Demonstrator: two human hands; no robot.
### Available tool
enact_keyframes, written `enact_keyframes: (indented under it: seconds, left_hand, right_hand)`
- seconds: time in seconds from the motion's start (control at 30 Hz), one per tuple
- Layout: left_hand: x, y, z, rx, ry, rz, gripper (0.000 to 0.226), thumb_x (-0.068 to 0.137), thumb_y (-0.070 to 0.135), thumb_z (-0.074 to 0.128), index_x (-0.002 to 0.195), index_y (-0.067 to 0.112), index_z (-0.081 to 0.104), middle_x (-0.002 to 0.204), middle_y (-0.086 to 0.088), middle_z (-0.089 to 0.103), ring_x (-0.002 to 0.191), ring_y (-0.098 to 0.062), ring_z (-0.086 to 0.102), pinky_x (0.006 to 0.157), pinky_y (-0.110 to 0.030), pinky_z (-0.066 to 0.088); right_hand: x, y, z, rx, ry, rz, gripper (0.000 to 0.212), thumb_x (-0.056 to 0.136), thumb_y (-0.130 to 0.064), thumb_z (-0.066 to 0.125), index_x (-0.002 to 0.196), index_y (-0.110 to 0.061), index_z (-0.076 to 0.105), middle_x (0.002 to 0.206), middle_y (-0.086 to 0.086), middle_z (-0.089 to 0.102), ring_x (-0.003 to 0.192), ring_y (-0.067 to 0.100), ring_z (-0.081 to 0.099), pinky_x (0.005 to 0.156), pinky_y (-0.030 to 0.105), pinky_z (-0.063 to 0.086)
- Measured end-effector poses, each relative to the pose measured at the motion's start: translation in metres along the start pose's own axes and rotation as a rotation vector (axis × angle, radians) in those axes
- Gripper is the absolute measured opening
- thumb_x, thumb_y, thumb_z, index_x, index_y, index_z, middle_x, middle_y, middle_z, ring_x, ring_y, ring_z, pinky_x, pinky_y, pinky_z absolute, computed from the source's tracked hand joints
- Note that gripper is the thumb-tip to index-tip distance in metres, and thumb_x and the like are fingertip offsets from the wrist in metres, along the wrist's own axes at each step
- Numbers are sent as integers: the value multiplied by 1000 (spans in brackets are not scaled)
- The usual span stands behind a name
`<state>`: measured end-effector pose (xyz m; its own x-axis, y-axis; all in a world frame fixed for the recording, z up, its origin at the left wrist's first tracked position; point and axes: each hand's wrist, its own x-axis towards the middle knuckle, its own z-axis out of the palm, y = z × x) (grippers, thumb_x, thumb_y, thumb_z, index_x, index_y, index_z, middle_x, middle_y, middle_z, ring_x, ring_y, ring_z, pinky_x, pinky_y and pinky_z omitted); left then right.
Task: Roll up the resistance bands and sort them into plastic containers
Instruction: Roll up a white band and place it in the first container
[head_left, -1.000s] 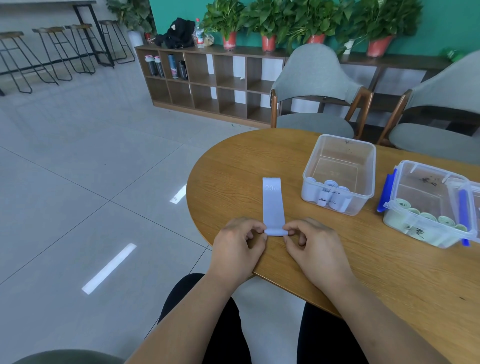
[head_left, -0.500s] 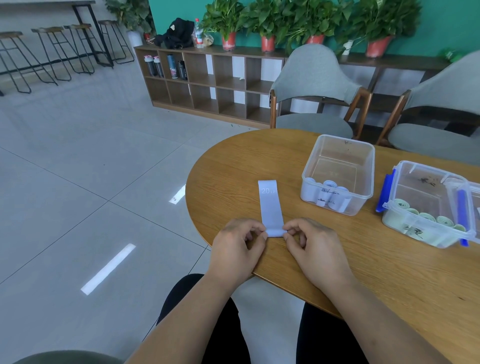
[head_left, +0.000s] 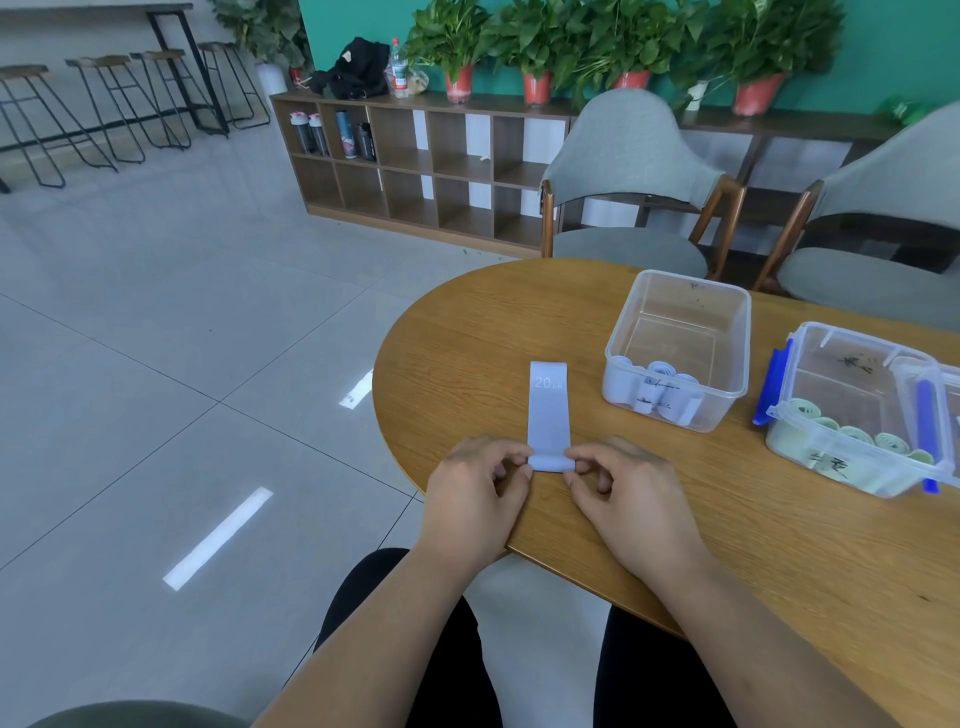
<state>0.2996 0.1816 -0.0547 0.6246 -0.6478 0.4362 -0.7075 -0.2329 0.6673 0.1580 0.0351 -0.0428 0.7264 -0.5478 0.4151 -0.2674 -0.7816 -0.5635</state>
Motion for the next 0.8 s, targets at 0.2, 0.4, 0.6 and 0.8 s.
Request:
enact_keyframes:
  seconds: [0.2, 0.4, 0.6, 0.8]
  left_hand:
    - [0, 2, -1, -43, -7, -48, 24, 89, 22, 80, 109, 35, 75, 93, 23, 70, 90, -10, 62, 77, -17, 51]
    - [-1, 4, -3, -10, 1, -29, 15, 91, 25, 79, 101, 35, 75, 90, 26, 67, 86, -8, 61, 73, -19, 50]
    - [0, 5, -2, 29, 2, -5, 11, 92, 28, 77, 99, 35, 74, 90, 25, 65, 87, -6, 59, 72, -19, 49]
    - [0, 5, -1, 25, 3, -19, 18, 87, 25, 81, 101, 35, 75, 92, 26, 66, 88, -7, 60, 72, -16, 48]
  right_hand:
    - [0, 0, -1, 41, 1, 50, 34, 88, -20, 81, 118, -32, 71, 87, -22, 68, 73, 10, 62, 70, 24, 55]
    - [-1, 0, -2, 50, 13, 41, 18, 89, -21, 79, 100, -33, 73, 82, -23, 66, 69, 11, 61, 66, 28, 55]
    - [0, 1, -1, 45, 22, 32, 16, 90, -22, 79, 101, -33, 76, 84, -21, 66, 70, 12, 60, 66, 25, 52]
    - [0, 3, 0, 28, 12, 27, 26, 85, -16, 83, 105, -31, 77, 85, -22, 64, 69, 10, 60, 68, 22, 52]
